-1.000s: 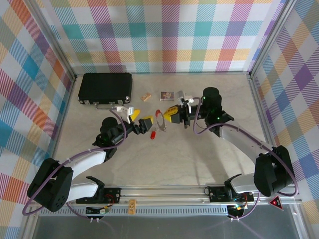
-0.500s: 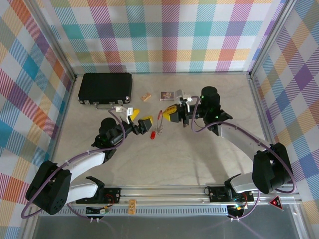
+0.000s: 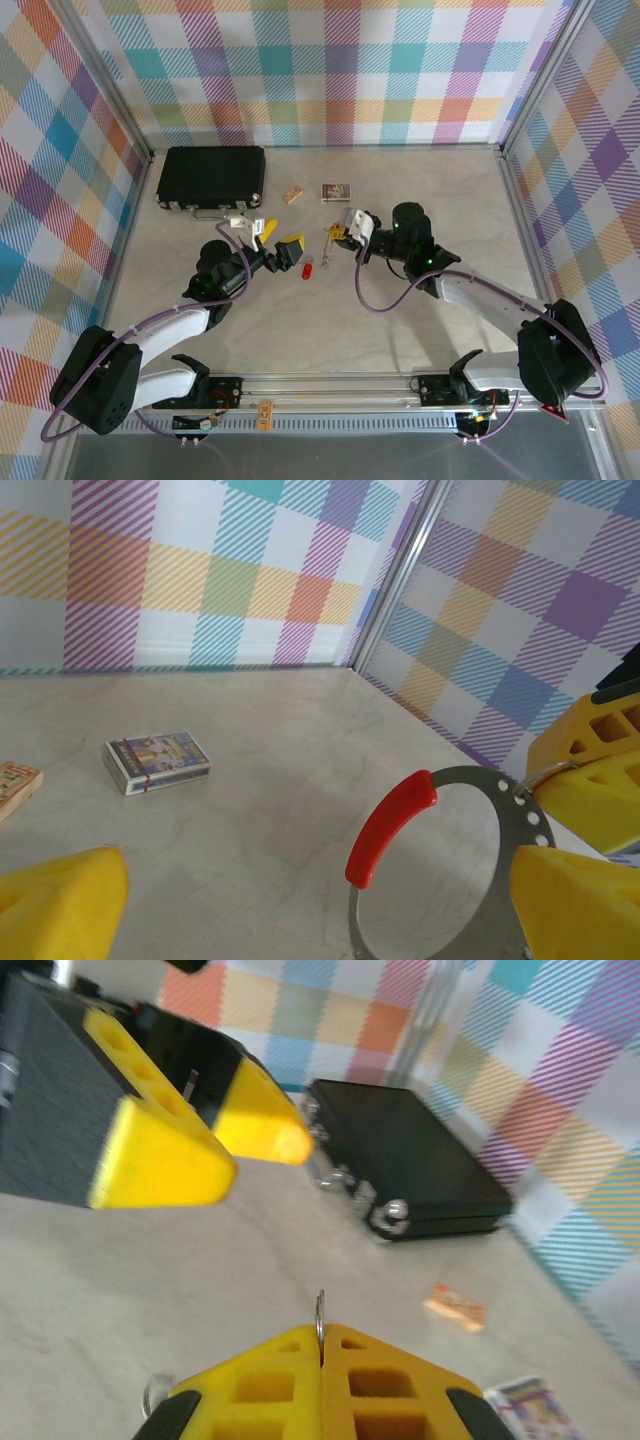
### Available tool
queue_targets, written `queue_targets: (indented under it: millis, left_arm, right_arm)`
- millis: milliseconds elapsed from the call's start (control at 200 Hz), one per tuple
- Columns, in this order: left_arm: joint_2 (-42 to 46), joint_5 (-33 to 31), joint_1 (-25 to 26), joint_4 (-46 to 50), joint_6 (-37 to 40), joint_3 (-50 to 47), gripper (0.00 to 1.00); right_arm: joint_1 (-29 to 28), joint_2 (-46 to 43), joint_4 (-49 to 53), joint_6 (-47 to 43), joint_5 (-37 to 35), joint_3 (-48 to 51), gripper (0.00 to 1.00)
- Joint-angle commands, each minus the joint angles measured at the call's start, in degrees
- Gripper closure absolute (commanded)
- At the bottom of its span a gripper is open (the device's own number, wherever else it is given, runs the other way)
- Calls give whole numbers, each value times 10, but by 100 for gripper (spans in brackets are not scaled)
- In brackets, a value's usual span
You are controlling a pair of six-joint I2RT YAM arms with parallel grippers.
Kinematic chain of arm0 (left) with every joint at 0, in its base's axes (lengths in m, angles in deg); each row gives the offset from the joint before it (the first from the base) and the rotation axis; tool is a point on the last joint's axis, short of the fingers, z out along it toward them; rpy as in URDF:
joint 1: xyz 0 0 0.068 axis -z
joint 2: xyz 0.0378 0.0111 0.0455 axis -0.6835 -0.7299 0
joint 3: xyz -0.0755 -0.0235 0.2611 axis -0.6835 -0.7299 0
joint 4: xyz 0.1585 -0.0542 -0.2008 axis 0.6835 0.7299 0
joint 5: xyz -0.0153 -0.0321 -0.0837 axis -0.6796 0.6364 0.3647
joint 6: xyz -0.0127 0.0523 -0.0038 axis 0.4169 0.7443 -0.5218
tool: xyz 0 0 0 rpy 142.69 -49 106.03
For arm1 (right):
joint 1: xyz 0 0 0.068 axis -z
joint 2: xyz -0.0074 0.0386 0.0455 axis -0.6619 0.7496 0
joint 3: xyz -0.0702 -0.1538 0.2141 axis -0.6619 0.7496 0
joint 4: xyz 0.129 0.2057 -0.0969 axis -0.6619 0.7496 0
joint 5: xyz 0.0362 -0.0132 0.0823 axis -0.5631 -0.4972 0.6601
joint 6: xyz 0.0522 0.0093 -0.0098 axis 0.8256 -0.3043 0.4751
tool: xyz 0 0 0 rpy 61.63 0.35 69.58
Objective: Put the keys on the keyring
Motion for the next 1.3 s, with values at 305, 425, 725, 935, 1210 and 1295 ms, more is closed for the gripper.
queue_targets:
  millis: [305, 425, 725, 935, 1210, 1295]
  left_arm:
    - [15, -13, -6, -36, 13, -13, 3]
    - [14, -13, -6, -36, 14, -14, 3]
    - [17, -18, -6, -38, 15, -16, 3]
    - [15, -18, -6, -42, 16, -17, 3]
    - [17, -18, -6, -43, 18, -19, 3]
    - [18, -17, -6, -43, 17, -19, 3]
  right_arm:
    - [-62, -4, -162, -230, -208, 55, 100]
    - [-82, 7, -195, -294, -232, 61, 100]
    - [-94, 8, -221, -329, -243, 69, 100]
    - [-101, 7, -231, -349, -245, 72, 100]
    - [-105, 5, -239, -346, -246, 75, 100]
    - [-105, -2, -218, -321, -246, 68, 100]
